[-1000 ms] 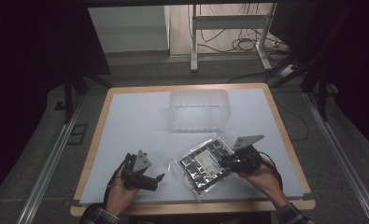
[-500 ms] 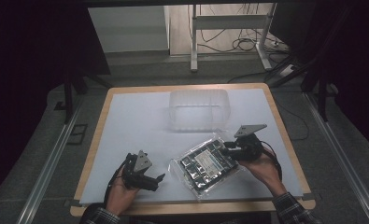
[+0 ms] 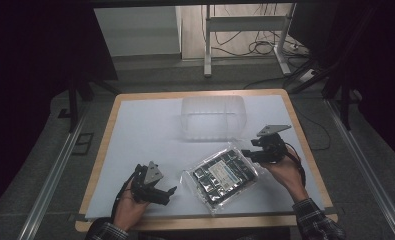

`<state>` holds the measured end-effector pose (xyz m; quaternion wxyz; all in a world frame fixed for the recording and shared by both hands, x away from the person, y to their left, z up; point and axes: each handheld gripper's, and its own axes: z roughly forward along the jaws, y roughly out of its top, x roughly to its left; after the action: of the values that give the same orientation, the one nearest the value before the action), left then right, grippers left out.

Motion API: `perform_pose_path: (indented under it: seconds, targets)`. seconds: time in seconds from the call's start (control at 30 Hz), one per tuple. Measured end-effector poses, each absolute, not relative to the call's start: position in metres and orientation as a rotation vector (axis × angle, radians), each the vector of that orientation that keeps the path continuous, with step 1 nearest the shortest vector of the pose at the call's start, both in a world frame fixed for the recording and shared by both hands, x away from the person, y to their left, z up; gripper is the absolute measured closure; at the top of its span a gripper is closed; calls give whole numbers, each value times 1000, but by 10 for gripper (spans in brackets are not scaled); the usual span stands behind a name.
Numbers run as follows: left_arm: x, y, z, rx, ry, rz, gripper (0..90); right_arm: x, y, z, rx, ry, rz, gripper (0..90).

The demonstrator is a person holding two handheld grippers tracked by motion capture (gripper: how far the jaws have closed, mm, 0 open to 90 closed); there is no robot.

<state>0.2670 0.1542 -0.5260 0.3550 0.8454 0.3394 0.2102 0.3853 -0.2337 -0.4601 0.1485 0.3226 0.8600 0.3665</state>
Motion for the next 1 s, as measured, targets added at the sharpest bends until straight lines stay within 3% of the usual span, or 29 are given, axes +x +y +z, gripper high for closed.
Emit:
perform_pose_path:
  seconds: [0.27,0.5,1.0]
  targets:
    - [267,154,-526,2188,877,544,22,396,-253,-481,1034,2479,1033,362]
    - [267,153,-527,2194,874,542,23,401,-260,-499,1058,2541,1051,397]
    - [267,152,-528,2205,869,544,25,391,-245,-505,987,2632,1005,695]
